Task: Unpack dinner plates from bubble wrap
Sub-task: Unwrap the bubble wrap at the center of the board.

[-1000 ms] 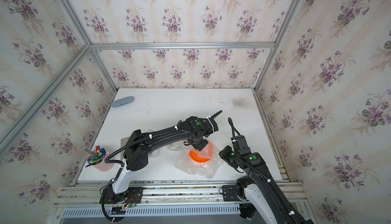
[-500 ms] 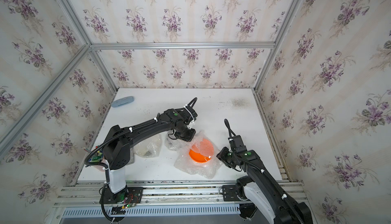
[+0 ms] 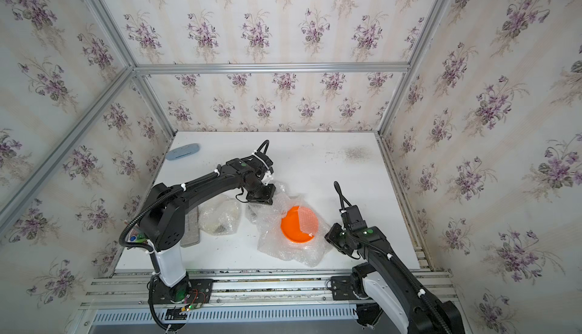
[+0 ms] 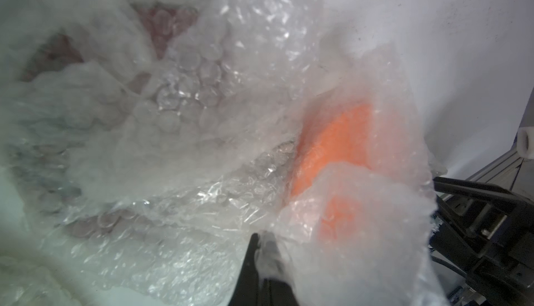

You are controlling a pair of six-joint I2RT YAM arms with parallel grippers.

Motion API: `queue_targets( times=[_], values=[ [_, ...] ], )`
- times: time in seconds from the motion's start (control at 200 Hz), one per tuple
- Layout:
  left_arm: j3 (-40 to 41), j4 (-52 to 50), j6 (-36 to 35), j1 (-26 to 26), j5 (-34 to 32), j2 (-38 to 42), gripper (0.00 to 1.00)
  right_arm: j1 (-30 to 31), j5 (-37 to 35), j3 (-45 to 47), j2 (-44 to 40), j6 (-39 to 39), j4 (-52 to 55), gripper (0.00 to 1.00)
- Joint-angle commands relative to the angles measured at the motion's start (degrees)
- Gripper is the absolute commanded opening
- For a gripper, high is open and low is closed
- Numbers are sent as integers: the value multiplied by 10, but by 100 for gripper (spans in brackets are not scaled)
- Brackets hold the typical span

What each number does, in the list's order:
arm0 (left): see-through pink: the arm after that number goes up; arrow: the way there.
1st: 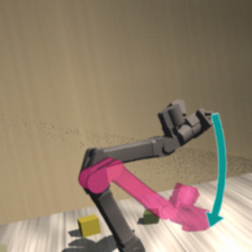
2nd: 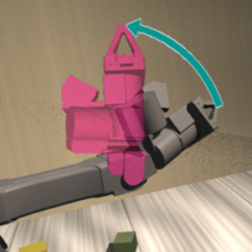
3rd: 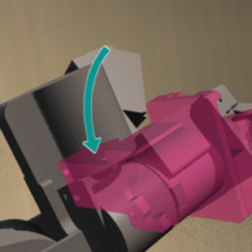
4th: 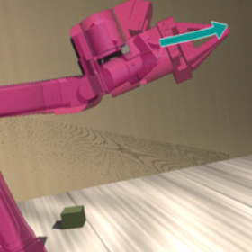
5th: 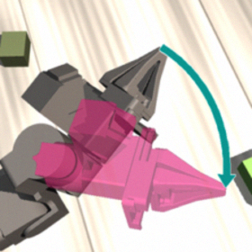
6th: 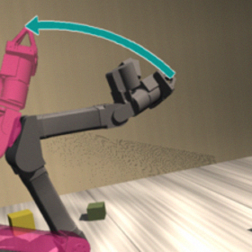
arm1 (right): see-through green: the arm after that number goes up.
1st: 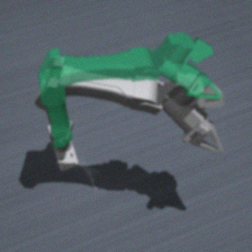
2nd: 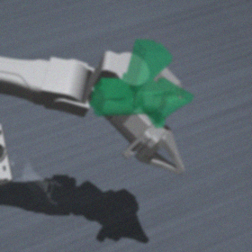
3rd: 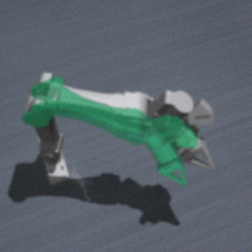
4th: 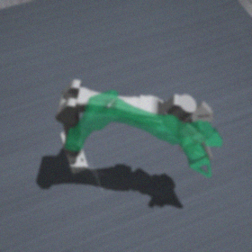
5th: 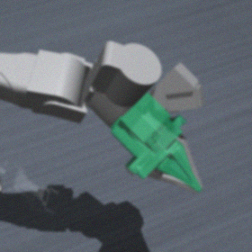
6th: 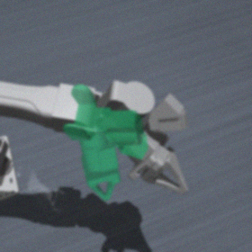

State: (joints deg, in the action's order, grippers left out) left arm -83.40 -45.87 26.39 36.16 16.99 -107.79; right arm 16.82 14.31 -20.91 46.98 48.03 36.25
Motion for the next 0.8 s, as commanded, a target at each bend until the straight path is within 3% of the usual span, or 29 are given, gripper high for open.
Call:
queue_targets(
  times=[0.0,0.195,0.325,0.495,0.605,0.794],
  values=[
    [10,9,-7,-18,12,1,1,0,-20,-22,-11,1,24,44],
    [18,9,-21,-36,20,-15,14,0,-30,-56,-25,-14,46,44],
    [23,9,-20,-50,14,-7,30,0,-35,-77,-34,-27,55,44],
    [24,0,-21,-71,7,36,63,0,-40,-130,-18,-62,73,46],
    [15,-33,-24,-72,-11,80,76,0,-37,-162,-9,-80,84,49],
    [-4,-95,-16,-67,-26,170,84,0,-14,-196,3,-120,98,52]
  ],
)
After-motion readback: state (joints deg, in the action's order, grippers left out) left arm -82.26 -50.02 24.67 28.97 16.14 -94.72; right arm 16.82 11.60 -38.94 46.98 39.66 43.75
